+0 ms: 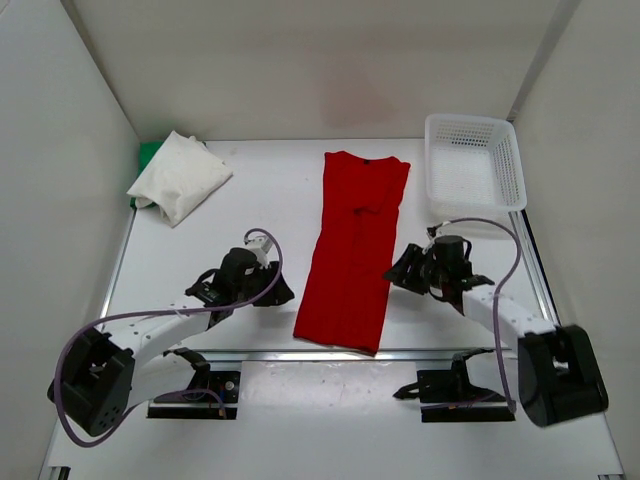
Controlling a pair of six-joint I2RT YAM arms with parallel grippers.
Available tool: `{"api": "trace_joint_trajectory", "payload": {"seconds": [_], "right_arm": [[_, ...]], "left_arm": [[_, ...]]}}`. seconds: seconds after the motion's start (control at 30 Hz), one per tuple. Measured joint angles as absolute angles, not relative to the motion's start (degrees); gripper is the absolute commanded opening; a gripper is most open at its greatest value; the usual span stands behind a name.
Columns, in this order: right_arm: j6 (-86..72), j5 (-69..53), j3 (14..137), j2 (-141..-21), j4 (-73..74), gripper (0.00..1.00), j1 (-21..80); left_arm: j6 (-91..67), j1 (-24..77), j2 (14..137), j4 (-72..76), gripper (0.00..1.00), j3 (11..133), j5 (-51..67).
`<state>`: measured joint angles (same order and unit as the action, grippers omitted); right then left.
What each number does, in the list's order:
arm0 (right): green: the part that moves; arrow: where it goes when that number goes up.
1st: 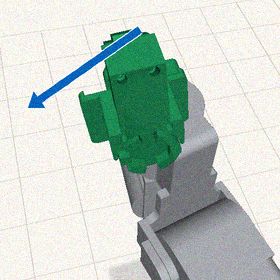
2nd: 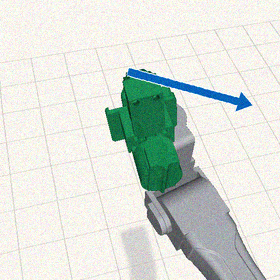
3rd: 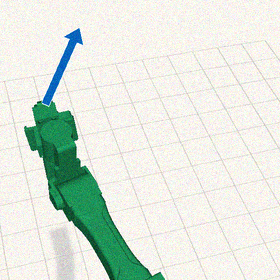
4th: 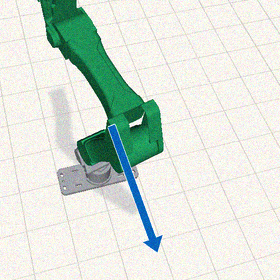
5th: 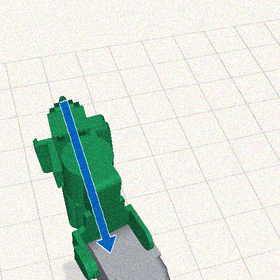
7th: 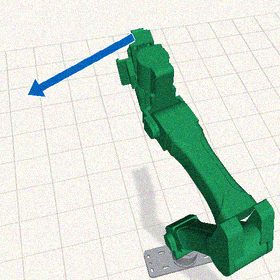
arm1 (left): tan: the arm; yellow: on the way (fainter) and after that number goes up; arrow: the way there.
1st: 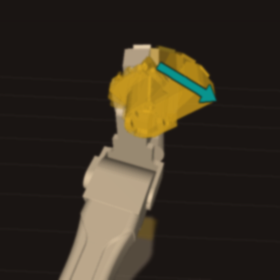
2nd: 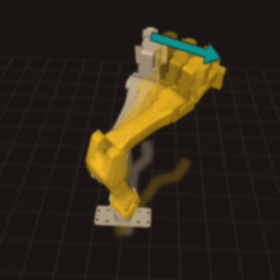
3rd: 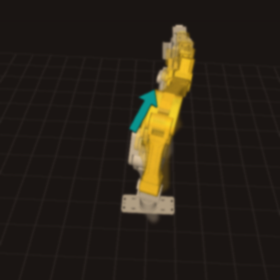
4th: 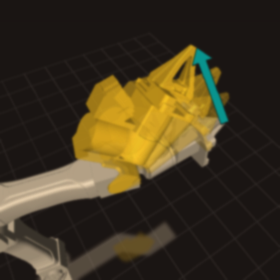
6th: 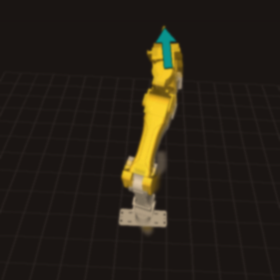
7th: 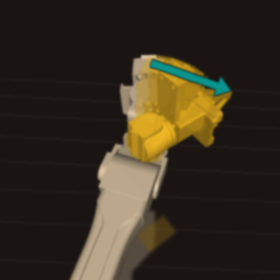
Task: Fold and stack the t-shirts
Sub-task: Rotate the tshirt 90 degrees, then grab the bottom of the folded rectangular tshirt with both arms
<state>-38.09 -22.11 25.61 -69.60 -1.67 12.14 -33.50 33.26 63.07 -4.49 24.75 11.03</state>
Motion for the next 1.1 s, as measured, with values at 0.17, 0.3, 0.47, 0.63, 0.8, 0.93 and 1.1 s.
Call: {"api": "trace_joint_trajectory", "payload": {"seconds": [0.17,0.3,0.47,0.63,0.8,0.93,1.1], "right_arm": [[-38.7,-19.6,19.2,-54.6,9.0,0.36,19.7],[-40.6,-18.6,16.9,-45.7,18.3,0.36,25.1],[-45.2,-18.2,14.6,-40.7,25.2,0.42,33.9],[-49.4,-19.4,12.6,-41.4,25.6,0.42,39.4],[-51.3,-20.4,11.3,-42.8,23.1,0.34,39.2],[-52.2,-21.8,10.9,-43.3,19.0,0.31,38.5],[-53.0,-24.1,9.1,-43.5,14.0,0.08,36.8]], "left_arm": [[-32.2,36.1,63.4,-7.9,0.60,22.9,9.5],[-31.9,38.9,64.9,-9.0,0.59,22.3,10.4],[-32.0,41.0,64.9,-9.5,0.60,22.0,13.1],[-32.8,42.5,65.1,-8.8,0.63,21.8,15.4],[-34.4,43.6,66.7,-6.2,0.54,21.3,17.7],[-35.3,43.7,68.4,-4.7,0.38,21.1,18.7],[-36.4,43.7,69.0,-3.6,0.21,20.2,18.9]]}}
